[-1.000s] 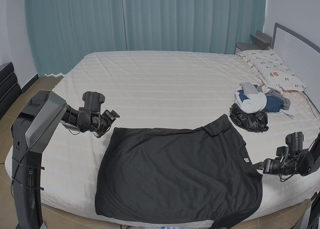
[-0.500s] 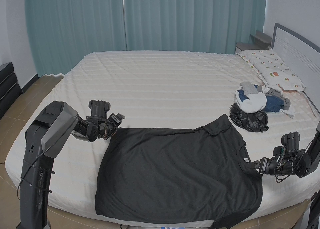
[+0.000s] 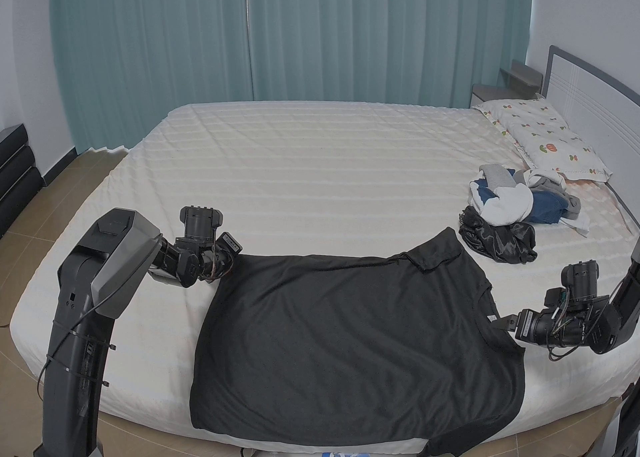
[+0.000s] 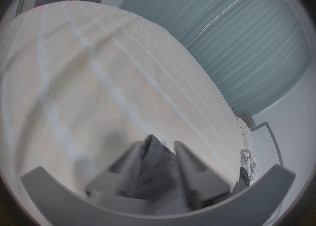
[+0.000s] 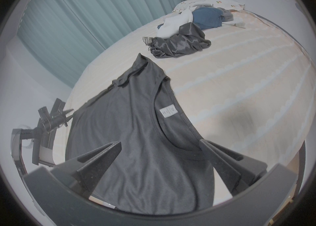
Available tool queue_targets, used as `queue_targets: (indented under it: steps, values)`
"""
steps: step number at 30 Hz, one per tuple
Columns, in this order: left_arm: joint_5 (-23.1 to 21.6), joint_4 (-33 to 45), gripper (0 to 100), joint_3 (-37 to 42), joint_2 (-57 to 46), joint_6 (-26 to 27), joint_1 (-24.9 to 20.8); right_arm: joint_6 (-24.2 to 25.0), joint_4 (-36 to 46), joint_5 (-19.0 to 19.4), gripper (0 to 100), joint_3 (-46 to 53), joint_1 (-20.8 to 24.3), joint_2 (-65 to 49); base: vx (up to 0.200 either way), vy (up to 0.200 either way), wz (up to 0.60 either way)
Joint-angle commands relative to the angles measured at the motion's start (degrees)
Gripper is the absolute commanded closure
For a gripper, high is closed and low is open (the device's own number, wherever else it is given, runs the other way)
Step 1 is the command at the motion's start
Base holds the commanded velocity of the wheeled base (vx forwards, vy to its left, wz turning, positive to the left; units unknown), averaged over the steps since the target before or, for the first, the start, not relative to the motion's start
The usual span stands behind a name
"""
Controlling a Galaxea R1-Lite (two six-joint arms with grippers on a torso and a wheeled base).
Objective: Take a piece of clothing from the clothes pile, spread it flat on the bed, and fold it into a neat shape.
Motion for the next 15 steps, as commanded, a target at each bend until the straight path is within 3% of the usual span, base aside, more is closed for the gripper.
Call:
queue_targets:
  steps: [1,7,12,15]
  values:
    - [1.97,-0.28,100,-0.16,0.21,-0.17,0.24,3.15,-2.77,-0.53,0,-1.64,2.63,-0.18,0.000,0.000,0.00]
    - [5.49,-0.63,100,-0.42,-0.05,-1.84,1.03,7.72,-3.12,-4.75,0,-11.92,5.18,3.77,0.000,0.000,0.00]
    - [5.75,-2.03,100,-0.68,-0.05,-2.63,1.82,14.40,-2.51,-8.53,0,-22.30,8.70,10.10,0.000,0.000,0.00]
    - [5.75,-2.39,100,-0.68,0.03,-2.63,2.00,15.45,-1.71,-9.85,0,-27.48,9.84,13.70,0.000,0.000,0.00]
